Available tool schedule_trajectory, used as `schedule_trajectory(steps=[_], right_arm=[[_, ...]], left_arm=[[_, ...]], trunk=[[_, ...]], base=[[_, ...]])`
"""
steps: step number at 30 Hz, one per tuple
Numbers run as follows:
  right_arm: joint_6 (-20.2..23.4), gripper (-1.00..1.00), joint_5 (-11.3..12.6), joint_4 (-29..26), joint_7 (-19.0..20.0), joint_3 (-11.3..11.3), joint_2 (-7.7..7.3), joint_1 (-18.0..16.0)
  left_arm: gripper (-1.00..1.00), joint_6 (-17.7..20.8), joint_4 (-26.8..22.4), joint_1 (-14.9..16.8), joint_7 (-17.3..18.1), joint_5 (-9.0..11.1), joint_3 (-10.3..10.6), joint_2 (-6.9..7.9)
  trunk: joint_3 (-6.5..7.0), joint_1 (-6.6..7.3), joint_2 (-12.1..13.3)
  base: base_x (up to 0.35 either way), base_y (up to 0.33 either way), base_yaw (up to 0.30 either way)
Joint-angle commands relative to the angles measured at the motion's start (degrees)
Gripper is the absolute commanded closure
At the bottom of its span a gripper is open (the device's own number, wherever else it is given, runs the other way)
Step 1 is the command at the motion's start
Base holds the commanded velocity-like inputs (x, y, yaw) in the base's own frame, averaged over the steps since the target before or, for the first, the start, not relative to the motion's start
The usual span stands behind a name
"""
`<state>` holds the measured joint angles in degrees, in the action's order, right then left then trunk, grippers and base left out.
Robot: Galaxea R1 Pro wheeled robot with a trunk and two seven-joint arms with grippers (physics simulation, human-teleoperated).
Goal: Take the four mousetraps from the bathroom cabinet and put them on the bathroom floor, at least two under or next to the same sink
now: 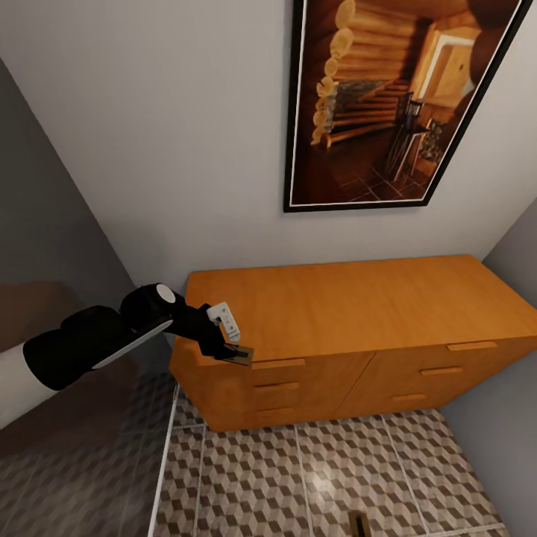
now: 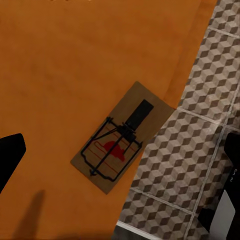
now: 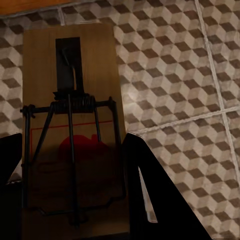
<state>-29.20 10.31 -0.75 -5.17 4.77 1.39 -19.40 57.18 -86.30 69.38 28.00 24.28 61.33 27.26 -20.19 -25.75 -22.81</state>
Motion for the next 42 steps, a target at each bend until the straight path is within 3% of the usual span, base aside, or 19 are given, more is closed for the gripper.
schedule_trajectory(steps=[1, 42], right_arm=[[-0.14, 1.0, 0.58, 0.05, -0.22, 0.51, 0.02, 0.0], [0.02, 1.0, 0.59, 0.05, -0.01, 0.51, 0.02, 0.18]], left_arm=[[-1.0, 0.12, -0.05, 0.1, 0.25, -0.2, 0.08, 0.02], [-1.0, 0.08, -0.09, 0.11, 0.25, -0.2, 1.51, -0.72]], trunk=[[-0.1, -0.03, -0.1], [-2.37, -0.03, -0.1]], base=[[0.0, 0.0, 0.0], [0.0, 0.0, 0.0]])
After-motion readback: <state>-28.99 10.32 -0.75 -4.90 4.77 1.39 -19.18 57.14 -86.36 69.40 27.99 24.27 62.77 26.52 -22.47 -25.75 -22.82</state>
